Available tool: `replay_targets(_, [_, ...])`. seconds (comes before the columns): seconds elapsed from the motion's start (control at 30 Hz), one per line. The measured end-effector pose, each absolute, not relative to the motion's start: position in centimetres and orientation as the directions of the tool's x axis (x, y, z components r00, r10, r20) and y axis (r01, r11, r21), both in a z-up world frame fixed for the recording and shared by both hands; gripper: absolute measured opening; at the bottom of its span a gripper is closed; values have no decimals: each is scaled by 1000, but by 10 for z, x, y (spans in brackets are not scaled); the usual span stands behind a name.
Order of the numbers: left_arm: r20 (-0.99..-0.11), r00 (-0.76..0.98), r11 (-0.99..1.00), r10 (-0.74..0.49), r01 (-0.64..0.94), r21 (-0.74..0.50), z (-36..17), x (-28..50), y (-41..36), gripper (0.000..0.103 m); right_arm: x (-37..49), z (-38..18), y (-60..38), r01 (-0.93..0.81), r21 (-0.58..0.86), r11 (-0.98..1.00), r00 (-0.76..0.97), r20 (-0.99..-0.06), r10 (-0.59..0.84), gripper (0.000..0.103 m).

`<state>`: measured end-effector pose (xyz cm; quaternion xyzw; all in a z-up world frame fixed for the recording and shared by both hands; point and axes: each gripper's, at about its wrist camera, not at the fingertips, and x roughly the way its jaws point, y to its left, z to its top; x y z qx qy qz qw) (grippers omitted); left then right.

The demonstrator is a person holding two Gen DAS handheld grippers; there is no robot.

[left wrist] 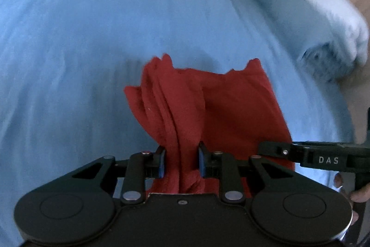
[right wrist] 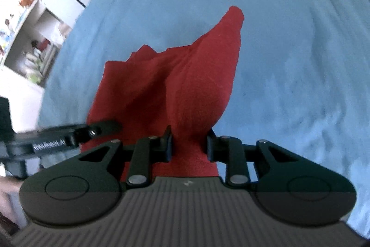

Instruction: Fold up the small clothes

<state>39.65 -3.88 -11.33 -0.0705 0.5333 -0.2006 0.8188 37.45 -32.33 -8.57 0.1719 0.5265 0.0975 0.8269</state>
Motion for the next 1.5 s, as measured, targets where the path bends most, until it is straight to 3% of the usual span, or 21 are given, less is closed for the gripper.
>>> replay_targets(0.13, [-859,385,934,-337,250,-254,-135,389,-41,30,355,-124,-332,16,339,941,441,-847,298,46])
replay_targets(0.27, [-861,402,939,-313,264,-219,-136,383,-48,34,346,-132,-339,32,378,925,475,-820,319,49])
replay_targets(0.33, [-860,421,944,-288,277,-180,-135,378,-53,37,349,-131,-334,17,358,933,479,-822,307,59])
replay_targets(0.37, [-860,437,950,-264,274,-152,-130,375,-53,48,348,-127,-335,11,337,941,479,-828,291,64])
replay_targets(0.4, [-856,457,955,-240,271,-123,-124,370,-48,56,347,-123,-334,7,310,951,476,-837,269,78])
replay_targets(0.43, [-849,483,960,-212,267,-88,-119,366,-46,77,348,-122,-330,3,287,958,481,-840,250,91])
replay_targets(0.47, [-841,508,964,-185,260,-55,-116,363,-45,90,342,-115,-329,-1,261,965,500,-836,226,96])
replay_targets(0.5, [-833,528,967,-163,255,-27,-114,360,-44,92,340,-108,-327,0,246,969,515,-831,211,101])
replay_targets(0.73, [-849,517,963,-109,267,38,-145,358,-41,91,328,-126,-327,42,138,990,528,-844,96,101])
replay_targets(0.93, [-810,570,958,-138,285,38,-163,351,-36,91,319,-148,-338,54,184,981,576,-809,120,102])
replay_targets(1.0, [-797,587,959,-143,282,36,-160,347,-33,89,316,-149,-337,52,187,981,595,-795,120,102])
replay_targets(1.07, [-787,601,961,-141,275,37,-153,343,-33,80,310,-141,-334,49,178,983,622,-776,109,102])
replay_targets(1.13, [-769,625,963,-131,263,49,-135,332,-33,79,299,-124,-332,39,174,984,662,-742,105,102])
replay_targets(1.2, [-740,659,963,-136,264,58,-111,318,-32,83,285,-101,-331,38,172,984,695,-712,97,103])
replay_targets(1.27, [-708,692,963,-140,261,64,-85,295,-30,99,269,-76,-326,49,155,987,715,-695,74,103])
replay_targets(1.3, [-692,709,964,-134,255,75,-73,284,-30,102,259,-63,-323,60,137,989,721,-691,52,103])
replay_targets(1.5, [-642,765,972,-52,186,143,-14,191,-26,103,180,5,-296,135,-3,991,754,-649,-104,103])
